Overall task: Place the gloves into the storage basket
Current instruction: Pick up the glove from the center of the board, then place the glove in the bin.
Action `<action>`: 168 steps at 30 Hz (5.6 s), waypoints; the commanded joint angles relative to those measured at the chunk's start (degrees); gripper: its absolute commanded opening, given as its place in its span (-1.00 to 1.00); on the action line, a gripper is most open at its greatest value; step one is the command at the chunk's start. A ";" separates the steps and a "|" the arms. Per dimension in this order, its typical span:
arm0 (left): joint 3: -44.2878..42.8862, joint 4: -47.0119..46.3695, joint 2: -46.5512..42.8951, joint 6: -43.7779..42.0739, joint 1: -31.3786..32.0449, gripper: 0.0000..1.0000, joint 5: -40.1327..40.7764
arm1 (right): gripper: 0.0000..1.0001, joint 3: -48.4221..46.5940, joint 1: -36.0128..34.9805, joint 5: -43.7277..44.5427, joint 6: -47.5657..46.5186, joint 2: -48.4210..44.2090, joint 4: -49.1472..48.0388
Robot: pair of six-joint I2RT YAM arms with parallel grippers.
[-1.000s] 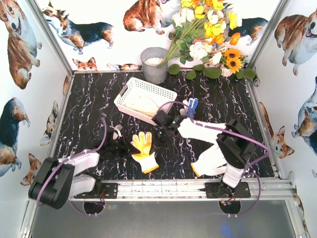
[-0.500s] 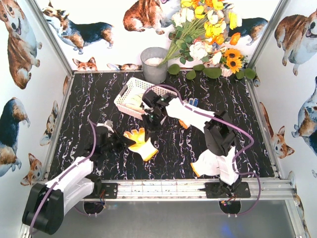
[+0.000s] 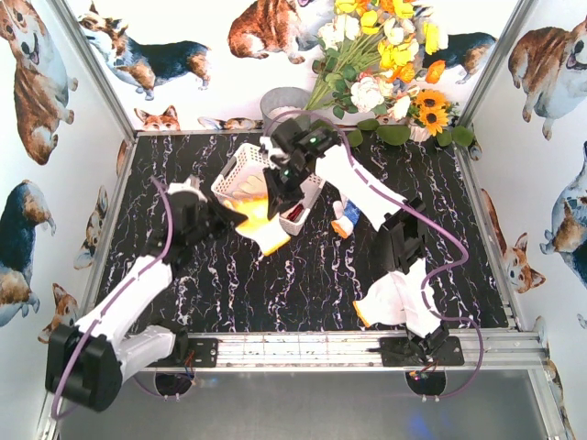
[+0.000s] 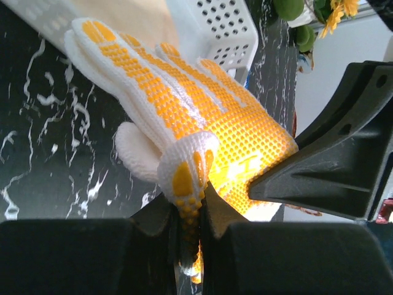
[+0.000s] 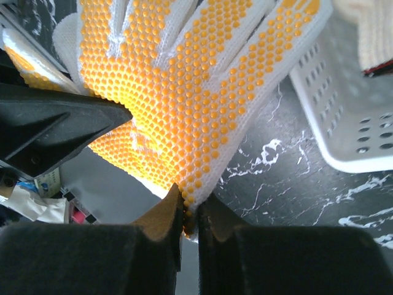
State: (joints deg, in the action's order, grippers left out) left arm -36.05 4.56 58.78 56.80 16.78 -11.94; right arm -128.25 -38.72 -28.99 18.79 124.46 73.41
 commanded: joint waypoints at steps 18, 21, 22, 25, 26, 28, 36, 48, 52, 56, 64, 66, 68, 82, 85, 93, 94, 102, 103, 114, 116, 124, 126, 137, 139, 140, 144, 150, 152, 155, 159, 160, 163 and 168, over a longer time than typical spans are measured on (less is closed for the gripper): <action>-20.70 -6.37 25.77 -9.87 -0.60 -1.00 6.65 | -1.00 -12.47 13.38 -7.25 -10.54 11.31 -8.04; -22.15 -7.13 28.61 -10.50 -0.60 -1.00 7.93 | -1.00 -12.98 14.31 -7.55 -11.92 12.89 -9.68; -22.45 -7.64 29.44 -10.62 -0.60 -1.00 8.01 | -1.00 -12.99 14.49 -7.57 -12.48 13.39 -10.30; -23.28 -8.57 31.86 -9.94 -0.60 -1.00 8.00 | -1.00 -13.69 14.59 -7.28 -15.19 15.26 -11.58; -23.52 -8.96 32.71 -9.72 -0.60 -1.00 7.86 | -1.00 -14.48 14.63 -6.93 -16.01 15.98 -11.55; -24.04 -9.98 34.46 -9.07 -0.52 -1.00 7.12 | -1.00 -15.74 14.91 -5.87 -17.14 17.29 -11.49; -24.09 -12.57 37.95 -8.93 1.07 -1.00 8.95 | -1.00 -17.36 16.56 -4.93 -19.23 19.31 -12.81; -21.63 -13.61 39.93 -10.32 3.39 -1.00 12.68 | -1.00 -19.97 16.64 -4.11 -22.18 23.12 -14.26; -21.06 -12.92 40.80 -10.51 3.85 -1.00 13.43 | -1.00 -19.94 16.57 -4.27 -22.23 24.08 -15.34; -21.19 -11.93 42.06 -11.06 3.88 -1.00 14.07 | -1.00 -20.03 16.57 -3.35 -22.31 25.04 -16.36; -23.39 -5.00 44.90 -11.25 3.79 -1.00 17.60 | -1.00 -19.85 15.16 0.46 -23.40 27.18 -18.17; -23.64 -2.96 45.27 -10.82 3.80 -1.00 18.69 | -1.00 -19.74 14.63 1.49 -23.73 27.79 -17.69; -23.55 -1.77 45.29 -10.92 3.87 -1.00 19.49 | -1.00 -18.99 14.26 2.14 -23.74 27.89 -16.94; -24.36 2.85 44.83 -17.23 2.76 -1.00 14.60 | -1.00 -3.02 12.88 8.98 -15.84 20.55 -14.64; -25.72 6.17 44.60 -18.67 2.37 -1.00 14.13 | -1.00 0.30 12.88 9.39 -12.41 18.95 -13.73; -24.18 11.11 43.07 -20.98 1.40 -1.00 8.51 | -1.00 21.56 11.04 8.69 -3.02 8.97 -21.88; -23.75 11.23 42.57 -20.99 1.38 -1.00 8.05 | -1.00 24.00 10.69 8.62 -1.86 7.67 -22.73; -21.88 12.70 38.12 -19.14 1.38 -1.00 8.17 | -1.00 30.61 9.48 9.29 1.11 1.16 -26.32; -21.71 12.86 37.67 -18.74 1.41 -1.00 8.09 | -1.00 29.81 9.31 9.77 0.38 0.95 -25.88; -20.35 15.83 32.87 -14.53 1.96 -0.63 7.11 | -1.00 21.88 7.27 12.33 -7.59 2.96 -21.30; -20.65 17.18 31.60 -14.67 2.03 -0.32 7.55 | -1.00 20.96 7.02 10.57 -9.35 3.82 -20.66; -26.14 22.76 27.02 -17.13 1.96 0.10 13.51 | -1.00 16.97 5.78 8.76 -13.27 6.67 -18.10; -27.34 22.48 27.46 -17.85 1.46 0.10 14.07 | -1.00 16.68 5.82 8.53 -13.41 6.53 -18.25; -26.99 7.39 37.71 -9.23 -0.82 0.05 0.33 | -1.00 17.05 5.67 7.61 -12.88 6.52 -18.38; -26.88 6.79 39.31 -8.05 -0.87 0.05 -0.94 | -1.00 17.06 5.67 7.19 -12.80 6.50 -18.50; -26.81 6.79 39.80 -7.66 -0.87 0.06 -1.17 | -1.00 17.00 5.67 7.07 -12.69 6.55 -18.55; -26.08 7.70 40.26 -7.29 -0.87 0.07 -0.73 | -1.00 16.85 5.67 6.87 -12.72 6.41 -18.62; -24.08 8.13 40.62 -6.60 -0.87 0.13 -0.31 | -1.00 16.54 5.67 6.32 -12.48 6.51 -18.94; -22.95 4.73 41.17 -5.71 -0.87 0.11 -0.65 | -1.00 16.58 5.67 5.93 -12.31 6.54 -19.21; -21.92 0.54 42.05 -4.38 -0.87 -0.01 -0.21 | -1.00 16.54 5.67 5.54 -12.11 6.34 -19.35; -21.41 -2.83 42.86 -3.12 -0.87 -0.28 0.59 | -1.00 16.61 5.67 5.52 -12.16 5.79 -19.18; -21.00 -3.45 42.90 -2.78 -0.87 -0.34 0.59 | -1.00 16.62 5.67 5.49 -12.12 5.65 -19.13; -20.35 -4.59 42.68 -2.27 -0.87 -0.54 1.09 | -1.00 16.86 5.61 5.45 -12.15 5.21 -19.00; -19.25 -3.54 40.20 -3.02 -0.87 -0.89 3.75 | -1.00 17.60 5.38 5.17 -12.17 4.38 -19.04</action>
State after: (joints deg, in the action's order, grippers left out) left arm -56.40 2.37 101.08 54.04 16.32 -10.72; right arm -109.71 -32.67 -22.50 7.18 131.00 54.39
